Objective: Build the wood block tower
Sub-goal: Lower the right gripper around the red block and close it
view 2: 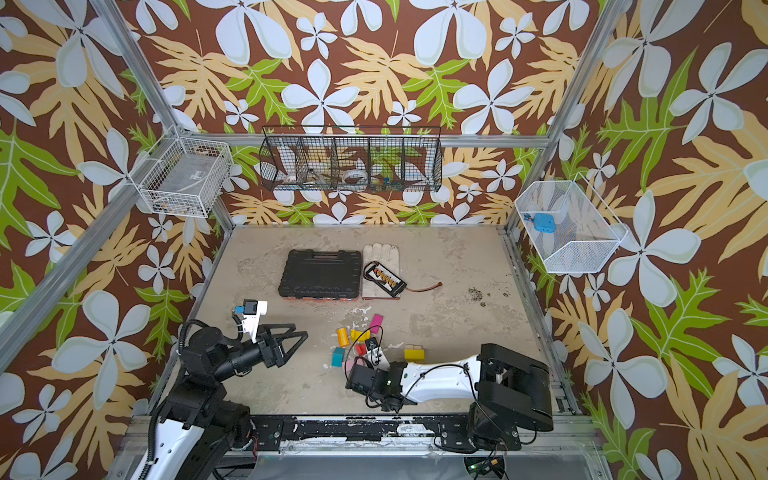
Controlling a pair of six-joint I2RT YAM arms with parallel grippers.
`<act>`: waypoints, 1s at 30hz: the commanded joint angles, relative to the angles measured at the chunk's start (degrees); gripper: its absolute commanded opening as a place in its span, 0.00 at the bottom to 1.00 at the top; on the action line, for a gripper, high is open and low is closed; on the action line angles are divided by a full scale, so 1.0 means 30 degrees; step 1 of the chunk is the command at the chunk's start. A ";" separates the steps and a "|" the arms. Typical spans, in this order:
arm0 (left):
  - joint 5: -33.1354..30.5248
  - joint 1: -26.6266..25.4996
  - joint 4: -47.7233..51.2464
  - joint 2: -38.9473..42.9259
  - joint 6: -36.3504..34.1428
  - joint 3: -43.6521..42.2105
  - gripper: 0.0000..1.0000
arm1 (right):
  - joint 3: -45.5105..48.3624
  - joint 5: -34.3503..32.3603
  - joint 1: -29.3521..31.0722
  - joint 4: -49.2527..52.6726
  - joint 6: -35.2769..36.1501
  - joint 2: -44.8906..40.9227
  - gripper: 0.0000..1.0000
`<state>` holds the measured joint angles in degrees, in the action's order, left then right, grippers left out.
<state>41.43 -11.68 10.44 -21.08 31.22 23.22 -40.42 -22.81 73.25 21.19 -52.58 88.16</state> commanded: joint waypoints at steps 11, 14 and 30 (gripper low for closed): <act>0.0135 0.0002 -0.0579 0.0001 0.0026 -0.0036 1.00 | 0.1159 0.0255 -0.0571 0.2223 -0.1073 -0.0818 0.60; 0.0194 0.0027 -0.0596 -0.0067 -0.0007 -0.0036 1.00 | 0.1431 0.0684 -0.1012 0.1732 -0.0961 -0.0829 0.60; 0.0234 0.0027 -0.0637 0.0088 0.0041 -0.0065 1.00 | 0.1076 0.2977 -0.1037 -0.1452 -0.2044 -0.1103 0.74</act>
<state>41.45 -11.68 10.13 -20.60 31.22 23.18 -36.32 -18.79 70.13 19.11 -57.04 83.37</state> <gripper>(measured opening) 0.998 0.740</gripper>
